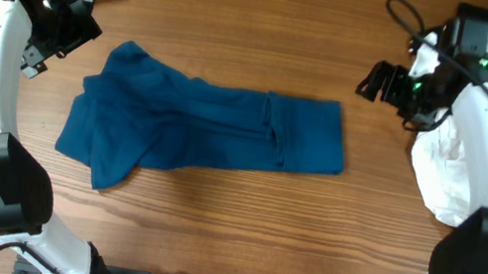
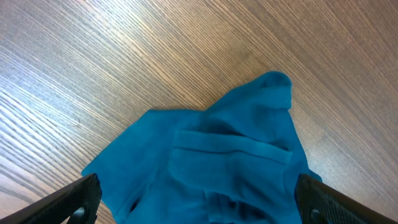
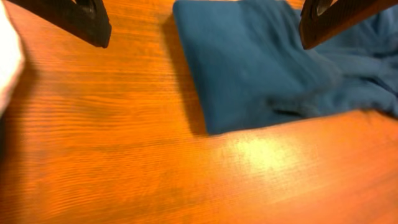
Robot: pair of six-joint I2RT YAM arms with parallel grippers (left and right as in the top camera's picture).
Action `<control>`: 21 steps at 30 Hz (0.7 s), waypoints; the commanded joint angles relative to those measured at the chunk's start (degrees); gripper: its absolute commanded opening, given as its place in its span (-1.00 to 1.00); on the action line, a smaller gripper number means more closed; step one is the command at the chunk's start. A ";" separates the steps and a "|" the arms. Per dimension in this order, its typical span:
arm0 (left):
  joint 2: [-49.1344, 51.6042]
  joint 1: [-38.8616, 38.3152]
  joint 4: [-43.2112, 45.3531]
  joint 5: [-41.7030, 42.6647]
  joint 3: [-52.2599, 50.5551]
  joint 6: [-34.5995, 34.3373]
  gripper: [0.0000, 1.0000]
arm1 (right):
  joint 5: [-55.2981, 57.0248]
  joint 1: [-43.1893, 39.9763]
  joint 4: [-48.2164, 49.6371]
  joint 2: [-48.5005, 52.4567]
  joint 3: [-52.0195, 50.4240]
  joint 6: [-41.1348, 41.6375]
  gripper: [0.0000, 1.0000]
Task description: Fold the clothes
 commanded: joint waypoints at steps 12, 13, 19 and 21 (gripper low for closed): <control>0.44 -0.02 0.44 0.28 0.83 0.11 1.00 | -24.83 1.97 12.59 12.66 -13.29 -5.51 0.66; 0.44 -0.02 0.44 0.28 0.83 0.11 1.00 | -24.50 2.47 12.83 13.14 -13.29 -5.42 0.51; 0.44 -0.02 0.42 0.28 0.85 0.11 0.99 | -20.41 3.37 14.91 13.29 -13.55 -1.29 -0.66; 0.44 -0.02 0.42 0.28 0.83 0.11 1.00 | -18.14 3.26 15.04 13.29 -13.53 0.24 -0.91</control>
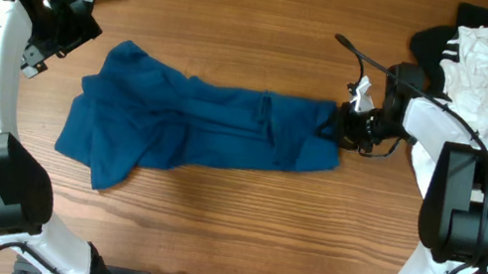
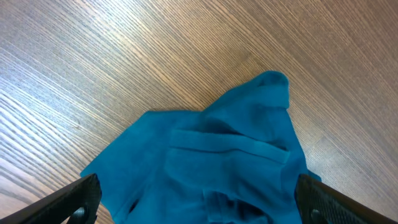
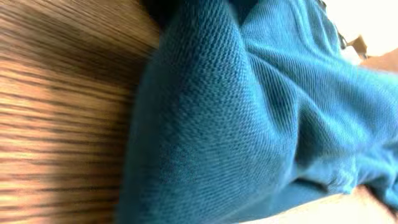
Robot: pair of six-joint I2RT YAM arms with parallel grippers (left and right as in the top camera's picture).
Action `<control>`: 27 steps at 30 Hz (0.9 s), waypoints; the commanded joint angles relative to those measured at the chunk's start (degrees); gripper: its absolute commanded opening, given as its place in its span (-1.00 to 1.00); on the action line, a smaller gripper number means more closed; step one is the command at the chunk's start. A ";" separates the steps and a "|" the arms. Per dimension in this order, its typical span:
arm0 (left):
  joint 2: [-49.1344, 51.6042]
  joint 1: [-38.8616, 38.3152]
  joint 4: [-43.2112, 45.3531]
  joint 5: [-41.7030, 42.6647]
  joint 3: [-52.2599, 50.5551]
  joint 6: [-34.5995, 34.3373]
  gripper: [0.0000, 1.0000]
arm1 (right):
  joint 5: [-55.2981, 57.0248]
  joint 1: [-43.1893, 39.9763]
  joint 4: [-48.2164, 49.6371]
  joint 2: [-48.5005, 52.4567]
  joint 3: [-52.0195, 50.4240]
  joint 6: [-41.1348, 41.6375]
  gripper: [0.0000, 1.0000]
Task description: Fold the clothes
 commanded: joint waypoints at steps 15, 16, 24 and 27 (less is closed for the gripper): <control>0.42 -0.04 0.57 0.33 0.83 0.07 1.00 | 39.54 -1.57 -14.69 -12.15 6.82 12.04 -0.91; 0.42 -0.02 0.57 0.33 0.83 0.07 1.00 | 40.22 -1.05 -14.99 -12.85 6.82 12.00 -0.91; 0.42 -0.04 0.57 0.50 0.83 0.07 0.99 | 50.12 6.84 -16.41 -13.33 7.63 19.76 -0.92; 0.42 -0.04 0.57 0.50 0.83 0.07 1.00 | 49.79 9.90 -16.50 -13.33 9.22 19.91 -0.91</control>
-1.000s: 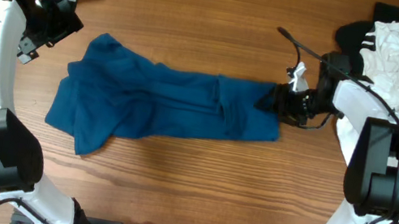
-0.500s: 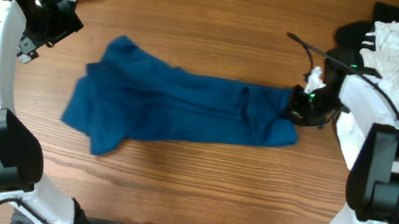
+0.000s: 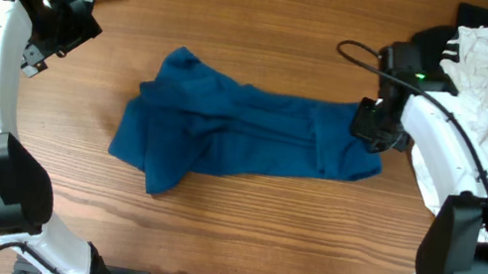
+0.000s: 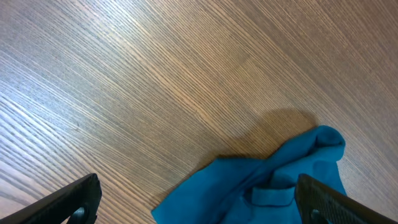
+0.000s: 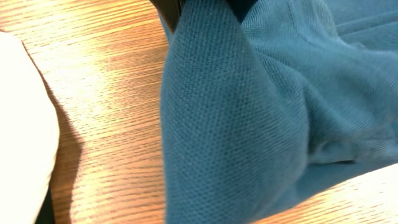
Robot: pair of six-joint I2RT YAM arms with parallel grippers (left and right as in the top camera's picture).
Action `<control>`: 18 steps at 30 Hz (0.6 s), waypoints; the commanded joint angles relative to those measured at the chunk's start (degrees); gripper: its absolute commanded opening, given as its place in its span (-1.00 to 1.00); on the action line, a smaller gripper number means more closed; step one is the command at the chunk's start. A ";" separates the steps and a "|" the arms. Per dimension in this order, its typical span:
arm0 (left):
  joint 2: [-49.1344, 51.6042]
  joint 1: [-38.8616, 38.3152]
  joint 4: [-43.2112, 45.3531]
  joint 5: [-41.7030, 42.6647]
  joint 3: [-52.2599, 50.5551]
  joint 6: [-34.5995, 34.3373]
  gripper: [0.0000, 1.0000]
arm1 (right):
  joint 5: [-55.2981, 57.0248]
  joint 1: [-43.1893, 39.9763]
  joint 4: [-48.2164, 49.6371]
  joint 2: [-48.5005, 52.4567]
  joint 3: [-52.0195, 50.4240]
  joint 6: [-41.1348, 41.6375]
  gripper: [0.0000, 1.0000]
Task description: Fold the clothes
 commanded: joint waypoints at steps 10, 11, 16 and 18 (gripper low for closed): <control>0.42 -0.04 0.17 0.52 0.83 -0.13 1.00 | -0.17 12.85 0.76 -1.16 4.83 5.09 -0.90; 0.42 -0.04 0.20 0.52 0.85 -0.11 0.99 | -0.22 13.90 1.18 -1.16 4.83 5.51 -0.88; 0.42 -0.04 0.20 0.52 0.83 -0.11 0.99 | -3.98 18.62 4.48 -0.90 4.83 5.51 -0.69; 0.42 -0.04 0.20 0.50 0.83 -0.11 1.00 | -4.98 19.50 5.25 -0.28 4.83 5.51 -0.65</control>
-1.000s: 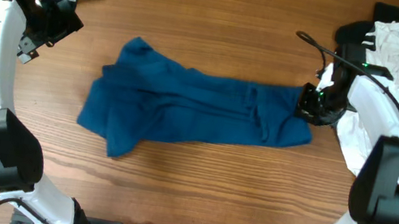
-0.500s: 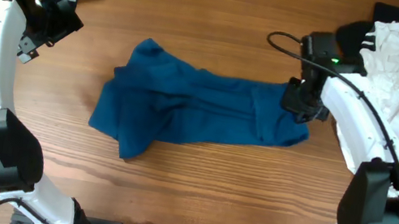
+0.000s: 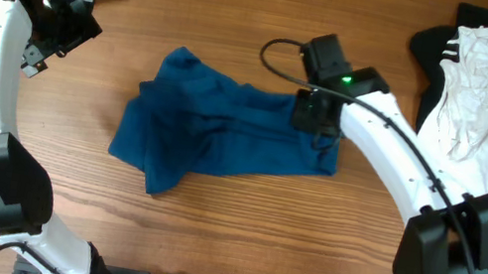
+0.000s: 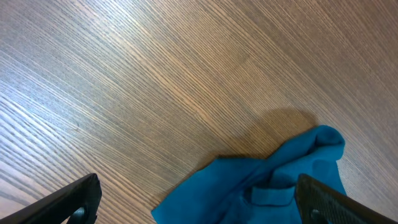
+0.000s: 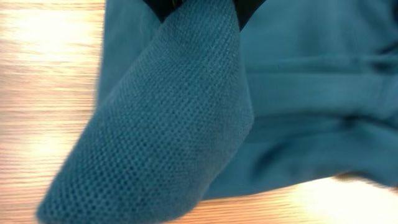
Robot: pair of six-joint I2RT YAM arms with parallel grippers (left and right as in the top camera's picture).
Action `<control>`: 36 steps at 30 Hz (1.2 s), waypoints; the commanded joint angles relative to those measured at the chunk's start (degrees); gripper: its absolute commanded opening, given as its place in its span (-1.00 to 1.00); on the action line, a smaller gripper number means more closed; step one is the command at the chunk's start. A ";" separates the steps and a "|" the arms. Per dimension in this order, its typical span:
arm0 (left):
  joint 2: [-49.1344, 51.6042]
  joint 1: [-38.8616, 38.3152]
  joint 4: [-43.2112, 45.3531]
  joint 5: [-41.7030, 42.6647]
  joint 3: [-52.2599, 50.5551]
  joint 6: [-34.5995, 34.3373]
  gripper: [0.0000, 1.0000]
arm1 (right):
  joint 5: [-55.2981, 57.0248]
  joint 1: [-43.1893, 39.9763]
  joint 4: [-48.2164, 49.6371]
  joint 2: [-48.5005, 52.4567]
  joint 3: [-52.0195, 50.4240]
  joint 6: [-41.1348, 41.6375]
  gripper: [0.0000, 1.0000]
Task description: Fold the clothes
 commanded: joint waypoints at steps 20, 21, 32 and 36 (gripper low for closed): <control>0.42 -0.04 0.04 0.50 0.83 -0.11 1.00 | -5.49 -6.03 -4.04 1.29 10.93 -7.21 0.09; 0.42 -0.04 0.02 0.50 0.83 -0.11 0.99 | -5.40 -7.37 -4.17 1.33 10.88 -7.85 -0.17; 0.42 -0.04 -0.09 0.50 0.83 -0.11 1.00 | -17.75 -12.31 -2.03 8.22 8.66 -10.82 -0.92; 0.42 -0.04 -0.35 0.48 0.83 -0.11 0.99 | -21.38 -10.82 -1.14 12.55 8.66 -10.47 -0.91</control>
